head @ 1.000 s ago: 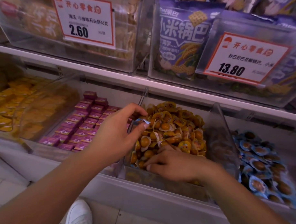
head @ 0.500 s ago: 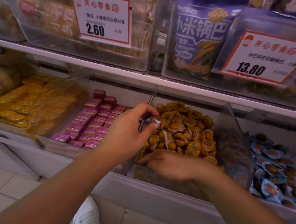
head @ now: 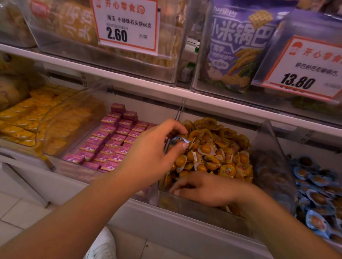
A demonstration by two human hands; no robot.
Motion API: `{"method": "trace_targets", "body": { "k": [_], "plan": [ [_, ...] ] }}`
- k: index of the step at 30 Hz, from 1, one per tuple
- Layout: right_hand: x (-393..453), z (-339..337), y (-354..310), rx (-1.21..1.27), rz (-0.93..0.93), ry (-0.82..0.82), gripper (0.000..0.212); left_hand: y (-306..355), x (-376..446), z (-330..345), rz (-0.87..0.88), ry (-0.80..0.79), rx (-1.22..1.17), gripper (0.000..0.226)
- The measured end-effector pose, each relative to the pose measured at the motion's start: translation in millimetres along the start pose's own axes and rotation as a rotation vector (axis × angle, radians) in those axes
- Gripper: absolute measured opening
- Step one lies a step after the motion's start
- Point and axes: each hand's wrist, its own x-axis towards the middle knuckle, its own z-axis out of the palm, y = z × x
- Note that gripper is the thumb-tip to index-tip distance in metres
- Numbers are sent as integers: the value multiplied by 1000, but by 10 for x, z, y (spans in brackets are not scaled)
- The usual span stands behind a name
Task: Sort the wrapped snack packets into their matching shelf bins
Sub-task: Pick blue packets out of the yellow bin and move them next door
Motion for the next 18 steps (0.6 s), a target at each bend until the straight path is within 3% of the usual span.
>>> {"method": "trace_targets", "body": {
  "k": [6, 9, 12, 14, 16, 18],
  "plan": [
    [-326, -210, 58, 107, 4, -100, 31, 77, 10, 52, 45, 16, 71, 22],
    [-513, -179, 116, 113, 12, -72, 33, 181, -3, 134, 144, -1, 169, 21],
    [-598, -29, 107, 125, 36, 157, 30, 286, -26, 247, 227, -16, 189, 21],
    [-595, 48, 110, 269, 42, 369, 27, 327, -29, 331, 208, -39, 128, 20],
    [-615, 38, 121, 680, 85, 639, 25, 343, -25, 430, 100, -15, 14, 18],
    [-692, -69, 122, 1181, 116, 764, 23, 350, -10, 555, -49, 30, -138, 15]
  ]
}}
